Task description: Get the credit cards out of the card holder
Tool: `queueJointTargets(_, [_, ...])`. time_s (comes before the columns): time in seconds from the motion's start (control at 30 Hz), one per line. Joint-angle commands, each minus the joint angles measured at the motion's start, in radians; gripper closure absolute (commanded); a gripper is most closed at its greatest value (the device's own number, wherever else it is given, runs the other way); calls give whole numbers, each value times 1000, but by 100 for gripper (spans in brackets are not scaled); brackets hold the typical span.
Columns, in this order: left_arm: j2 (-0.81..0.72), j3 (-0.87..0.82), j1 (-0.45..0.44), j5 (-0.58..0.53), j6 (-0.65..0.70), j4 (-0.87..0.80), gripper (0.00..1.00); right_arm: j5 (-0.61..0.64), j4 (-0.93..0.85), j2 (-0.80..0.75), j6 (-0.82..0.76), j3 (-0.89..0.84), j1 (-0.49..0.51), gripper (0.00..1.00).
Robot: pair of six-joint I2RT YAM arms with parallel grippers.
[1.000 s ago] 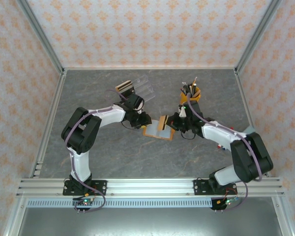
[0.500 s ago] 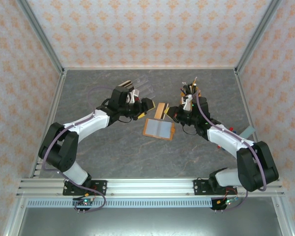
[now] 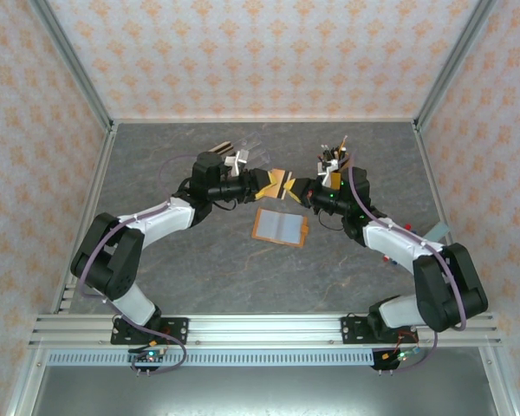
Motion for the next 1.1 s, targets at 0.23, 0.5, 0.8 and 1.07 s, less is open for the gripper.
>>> queueJointTargets(0.23, [-18, 69, 6, -8, 169, -173, 100, 0, -80, 10, -57, 33, -1, 79])
queueJointTargets(0.5, [-97, 415, 28, -499, 893, -1035, 100, 186, -412, -71, -267, 67, -2, 15])
queueJointTargets(0.8, [-28, 631, 32, -803, 1368, -1182, 100, 251, -472, -89, -304, 61, -2, 1])
queueJointTargets(1.07, [128, 800, 39, -859, 1629, -1228, 100, 245, -457, -62, -278, 65, -1, 0])
